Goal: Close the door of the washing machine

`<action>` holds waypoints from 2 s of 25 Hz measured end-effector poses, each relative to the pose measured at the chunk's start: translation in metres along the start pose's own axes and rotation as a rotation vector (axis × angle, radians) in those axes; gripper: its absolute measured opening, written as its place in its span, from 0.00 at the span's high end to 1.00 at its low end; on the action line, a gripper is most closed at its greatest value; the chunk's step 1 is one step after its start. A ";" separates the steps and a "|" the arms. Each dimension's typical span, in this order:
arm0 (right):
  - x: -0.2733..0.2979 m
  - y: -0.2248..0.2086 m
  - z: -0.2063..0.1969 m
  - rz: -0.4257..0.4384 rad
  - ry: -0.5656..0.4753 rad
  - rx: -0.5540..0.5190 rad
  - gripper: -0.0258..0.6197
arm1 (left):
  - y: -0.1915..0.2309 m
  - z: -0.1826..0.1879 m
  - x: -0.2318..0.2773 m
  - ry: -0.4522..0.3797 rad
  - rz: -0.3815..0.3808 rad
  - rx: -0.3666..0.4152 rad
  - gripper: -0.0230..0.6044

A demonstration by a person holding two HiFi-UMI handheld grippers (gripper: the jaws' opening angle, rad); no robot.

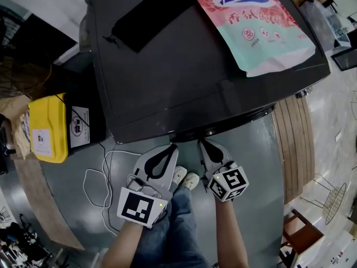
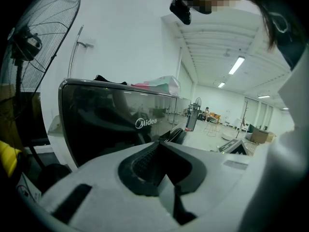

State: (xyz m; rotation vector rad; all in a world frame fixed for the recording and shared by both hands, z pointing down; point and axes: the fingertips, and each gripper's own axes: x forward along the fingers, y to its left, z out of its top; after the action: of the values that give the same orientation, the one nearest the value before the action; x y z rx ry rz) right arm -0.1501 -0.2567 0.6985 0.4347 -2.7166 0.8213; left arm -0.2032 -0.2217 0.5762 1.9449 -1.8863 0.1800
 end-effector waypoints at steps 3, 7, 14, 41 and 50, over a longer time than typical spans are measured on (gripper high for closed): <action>0.000 0.000 0.000 -0.006 -0.009 0.013 0.94 | 0.002 -0.001 -0.001 0.000 -0.004 0.001 0.95; -0.001 0.000 -0.001 -0.017 -0.012 0.020 0.94 | -0.001 0.001 -0.003 -0.001 -0.013 0.008 0.95; -0.032 -0.001 0.034 -0.064 -0.083 0.012 0.94 | -0.015 0.021 -0.007 -0.020 -0.035 0.026 0.95; -0.315 0.071 0.344 -0.359 -0.641 -0.337 0.94 | -0.135 0.302 -0.059 -0.397 -0.103 0.284 0.95; -0.369 0.088 0.363 -0.464 -0.730 -0.389 0.94 | -0.146 0.320 -0.077 -0.443 -0.096 0.343 0.95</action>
State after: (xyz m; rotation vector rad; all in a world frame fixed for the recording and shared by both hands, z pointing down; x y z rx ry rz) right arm 0.0971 -0.3192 0.2390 1.4197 -3.0662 -0.0219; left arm -0.1282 -0.2750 0.2282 2.4647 -2.1379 0.0459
